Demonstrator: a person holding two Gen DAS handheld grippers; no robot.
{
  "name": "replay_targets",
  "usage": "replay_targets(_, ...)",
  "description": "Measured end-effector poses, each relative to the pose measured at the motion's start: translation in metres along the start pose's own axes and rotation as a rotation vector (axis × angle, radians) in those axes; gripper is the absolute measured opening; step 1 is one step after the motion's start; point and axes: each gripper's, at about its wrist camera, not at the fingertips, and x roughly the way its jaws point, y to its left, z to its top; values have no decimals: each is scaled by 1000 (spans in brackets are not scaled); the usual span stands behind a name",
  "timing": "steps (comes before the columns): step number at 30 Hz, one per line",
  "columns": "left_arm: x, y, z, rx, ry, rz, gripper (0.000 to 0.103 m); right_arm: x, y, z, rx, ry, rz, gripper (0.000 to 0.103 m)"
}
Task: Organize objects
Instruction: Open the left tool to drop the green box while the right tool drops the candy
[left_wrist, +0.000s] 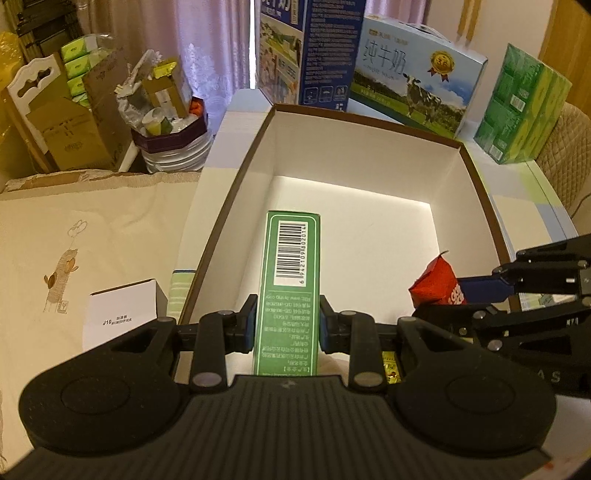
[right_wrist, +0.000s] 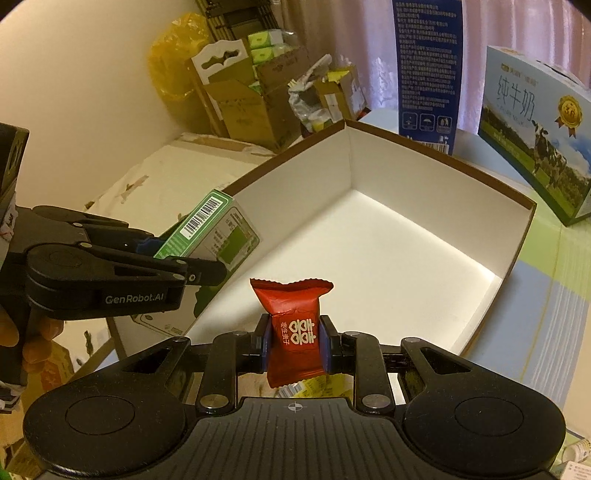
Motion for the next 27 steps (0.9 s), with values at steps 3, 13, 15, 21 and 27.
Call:
replay_targets(3, 2, 0, 0, 19, -10, -13, 45, 3, 0, 1, 5, 3, -3, 22)
replay_targets(13, 3, 2, 2, 22, -8, -21, 59, 8, -3, 3, 18, 16, -11, 22)
replay_targets(15, 2, 2, 2, 23, -13, -21, 62, 9, -2, 3, 21, 17, -11, 22)
replay_targets(21, -9, 8, 8, 8, -42, -6, 71, 6, 2, 6, 25, -71, 35, 30)
replay_targets(27, -23, 22, 11, -14, -73, 28, 88, 0, -2, 6, 84, -119, 48, 55)
